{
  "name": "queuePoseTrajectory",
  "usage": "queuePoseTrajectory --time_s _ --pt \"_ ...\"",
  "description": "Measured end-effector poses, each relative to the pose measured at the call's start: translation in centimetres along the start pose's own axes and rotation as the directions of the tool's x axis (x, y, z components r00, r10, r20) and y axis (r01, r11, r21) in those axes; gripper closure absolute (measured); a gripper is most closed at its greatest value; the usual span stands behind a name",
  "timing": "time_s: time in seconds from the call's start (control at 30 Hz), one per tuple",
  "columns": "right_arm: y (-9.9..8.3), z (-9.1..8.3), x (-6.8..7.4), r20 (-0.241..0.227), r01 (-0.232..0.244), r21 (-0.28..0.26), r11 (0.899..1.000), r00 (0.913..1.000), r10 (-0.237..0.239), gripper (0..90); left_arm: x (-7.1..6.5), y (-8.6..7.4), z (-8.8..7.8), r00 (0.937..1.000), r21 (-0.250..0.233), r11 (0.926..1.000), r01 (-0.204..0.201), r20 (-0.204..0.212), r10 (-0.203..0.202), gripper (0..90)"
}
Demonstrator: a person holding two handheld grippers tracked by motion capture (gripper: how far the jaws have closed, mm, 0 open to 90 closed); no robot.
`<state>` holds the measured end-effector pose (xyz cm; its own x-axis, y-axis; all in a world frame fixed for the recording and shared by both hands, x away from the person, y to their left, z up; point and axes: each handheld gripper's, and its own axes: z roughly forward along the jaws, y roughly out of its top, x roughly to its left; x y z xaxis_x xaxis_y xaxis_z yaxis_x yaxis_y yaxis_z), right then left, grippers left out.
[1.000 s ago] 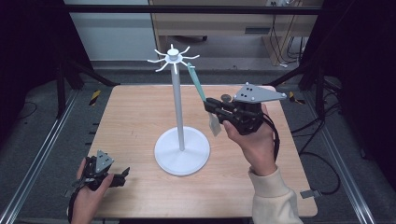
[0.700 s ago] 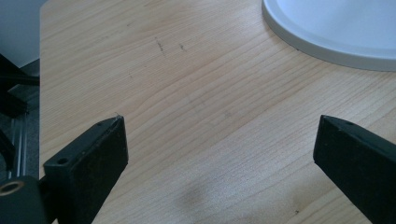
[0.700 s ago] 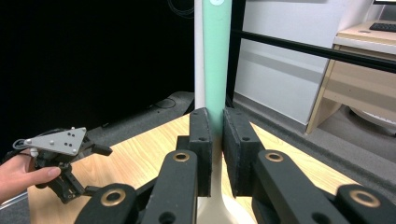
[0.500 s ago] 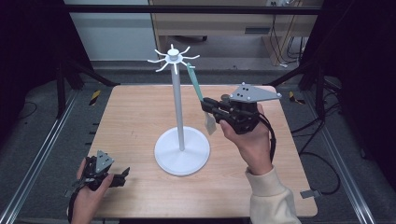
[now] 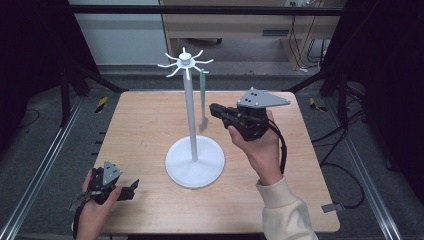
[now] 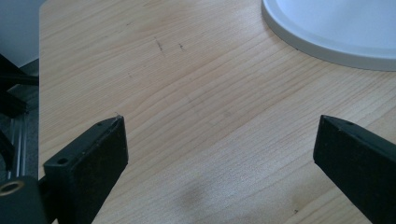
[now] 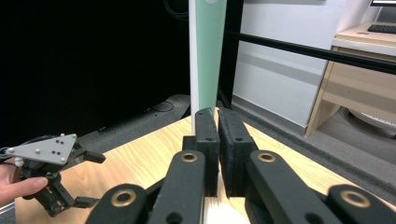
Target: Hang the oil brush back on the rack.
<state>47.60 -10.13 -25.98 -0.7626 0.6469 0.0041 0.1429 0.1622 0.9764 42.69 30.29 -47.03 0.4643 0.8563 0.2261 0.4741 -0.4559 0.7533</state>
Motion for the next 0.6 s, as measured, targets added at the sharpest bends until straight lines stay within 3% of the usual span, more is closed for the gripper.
queuePoseTrajectory --time_s 0.23,0.4,0.6 --pt "-0.4 -0.1 -0.4 0.030 -0.001 0.020 1.000 0.9995 0.000 86.0 0.0 0.0 0.0 1.0000 -0.002 1.0000 0.000 0.000 0.000 2.7" --pt "-0.5 -0.8 -0.9 0.110 0.001 0.055 0.999 0.9939 -0.007 76.3 0.0 0.0 0.0 1.0000 -0.003 1.0000 0.000 -0.001 0.000 2.7" --pt "-0.7 -1.2 -1.5 0.200 0.000 0.084 0.996 0.9796 -0.017 59.3 0.0 0.0 0.0 1.0000 -0.002 1.0000 -0.003 -0.001 0.003 2.7"
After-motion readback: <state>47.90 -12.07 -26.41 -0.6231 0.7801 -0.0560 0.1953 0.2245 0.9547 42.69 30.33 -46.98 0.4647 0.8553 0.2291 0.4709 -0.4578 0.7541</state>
